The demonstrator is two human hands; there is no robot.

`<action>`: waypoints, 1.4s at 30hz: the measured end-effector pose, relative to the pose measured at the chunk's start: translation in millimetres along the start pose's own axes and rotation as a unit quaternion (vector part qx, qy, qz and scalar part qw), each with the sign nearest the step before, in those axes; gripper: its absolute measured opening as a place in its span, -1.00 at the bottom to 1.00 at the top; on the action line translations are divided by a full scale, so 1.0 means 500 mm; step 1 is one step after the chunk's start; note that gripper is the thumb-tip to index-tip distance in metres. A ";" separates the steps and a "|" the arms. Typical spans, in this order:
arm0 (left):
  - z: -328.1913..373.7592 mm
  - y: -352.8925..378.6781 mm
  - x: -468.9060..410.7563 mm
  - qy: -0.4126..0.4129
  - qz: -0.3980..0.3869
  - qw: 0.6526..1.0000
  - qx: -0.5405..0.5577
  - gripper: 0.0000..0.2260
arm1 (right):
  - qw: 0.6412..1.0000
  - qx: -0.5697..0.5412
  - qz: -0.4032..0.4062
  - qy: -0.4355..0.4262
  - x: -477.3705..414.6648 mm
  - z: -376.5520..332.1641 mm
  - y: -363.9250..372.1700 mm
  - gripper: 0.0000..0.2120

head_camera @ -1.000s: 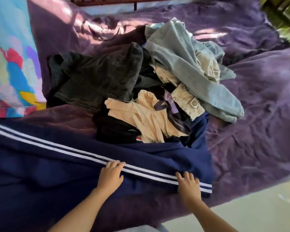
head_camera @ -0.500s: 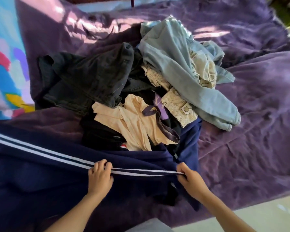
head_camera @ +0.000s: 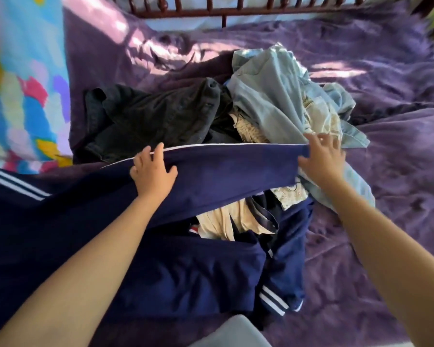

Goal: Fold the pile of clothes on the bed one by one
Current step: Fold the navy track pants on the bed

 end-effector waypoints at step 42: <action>-0.254 0.201 0.489 0.030 -0.333 0.929 -0.161 -0.38 | 0.910 -0.191 -0.222 0.293 0.459 0.194 0.333 -0.50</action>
Point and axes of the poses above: each hand's wrist, its own x-axis away from the middle knuckle, its own y-axis out of the palm, z = x × y, the point moved 8 cm from there along -x, towards the middle knuckle, and after that the axes turned 1 degree about y, right-handed, at the moved point
